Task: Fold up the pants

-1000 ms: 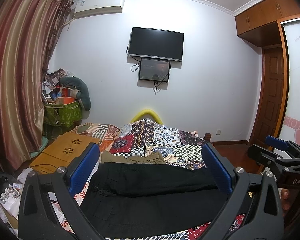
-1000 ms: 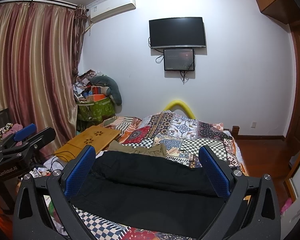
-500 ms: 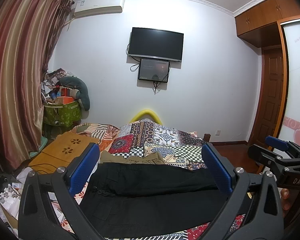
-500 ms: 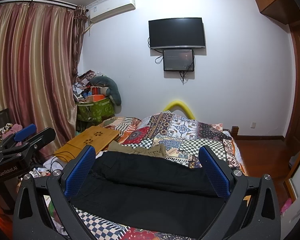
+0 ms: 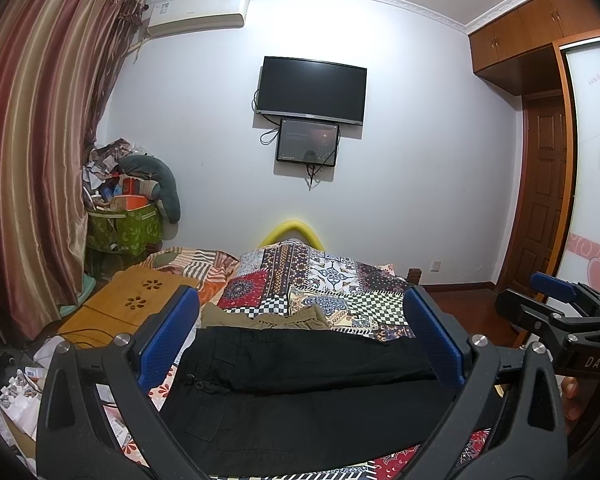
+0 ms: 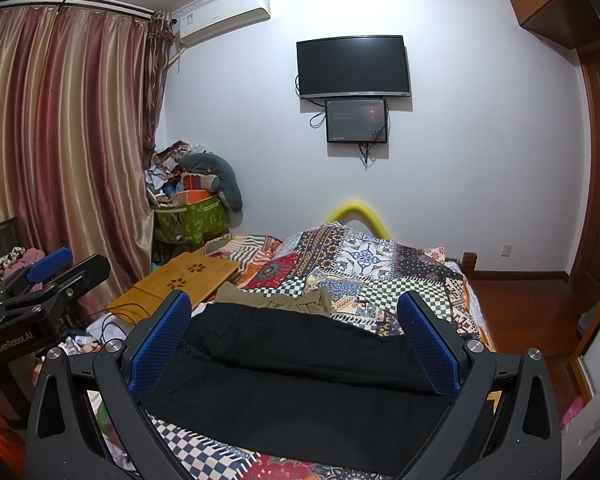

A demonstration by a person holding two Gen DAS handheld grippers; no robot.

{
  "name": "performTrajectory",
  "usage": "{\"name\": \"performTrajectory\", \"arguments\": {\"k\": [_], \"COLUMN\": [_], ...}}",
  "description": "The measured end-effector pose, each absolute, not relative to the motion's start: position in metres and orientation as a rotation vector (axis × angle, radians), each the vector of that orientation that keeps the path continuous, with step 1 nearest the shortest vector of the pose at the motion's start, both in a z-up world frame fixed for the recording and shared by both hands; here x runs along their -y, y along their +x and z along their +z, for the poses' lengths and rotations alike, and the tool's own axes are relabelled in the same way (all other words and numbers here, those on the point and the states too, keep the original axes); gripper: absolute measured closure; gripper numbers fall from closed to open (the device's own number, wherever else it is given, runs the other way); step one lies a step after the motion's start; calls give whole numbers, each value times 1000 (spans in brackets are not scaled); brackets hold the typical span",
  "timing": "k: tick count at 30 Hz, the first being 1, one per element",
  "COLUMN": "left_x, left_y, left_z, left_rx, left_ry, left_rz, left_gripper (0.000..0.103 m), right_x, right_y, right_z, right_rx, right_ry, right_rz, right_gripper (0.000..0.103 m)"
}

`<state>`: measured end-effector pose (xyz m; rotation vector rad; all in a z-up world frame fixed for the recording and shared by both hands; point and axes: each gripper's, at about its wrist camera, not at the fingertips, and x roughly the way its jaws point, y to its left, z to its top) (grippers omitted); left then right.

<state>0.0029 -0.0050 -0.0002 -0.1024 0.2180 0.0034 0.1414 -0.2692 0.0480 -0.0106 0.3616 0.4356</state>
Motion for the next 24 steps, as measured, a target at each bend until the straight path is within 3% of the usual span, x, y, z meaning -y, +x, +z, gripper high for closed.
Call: {"name": "performTrajectory", "arguments": {"k": [14,24], "left_x": [5,-6], "left_y": [12,70], "left_z": [-4,-34], "left_rx": [-236,-351], "left_ry": [-97,-100], "left_rz": [-1,37], "left_gripper": [0,0], "right_x": [273,305], "right_y": [147,185], "right_z": [42,6], "right_rx": [-377,-495], "right_ry": [-14,10], "right_rz": [432,325], "right_gripper": [0,1]}}
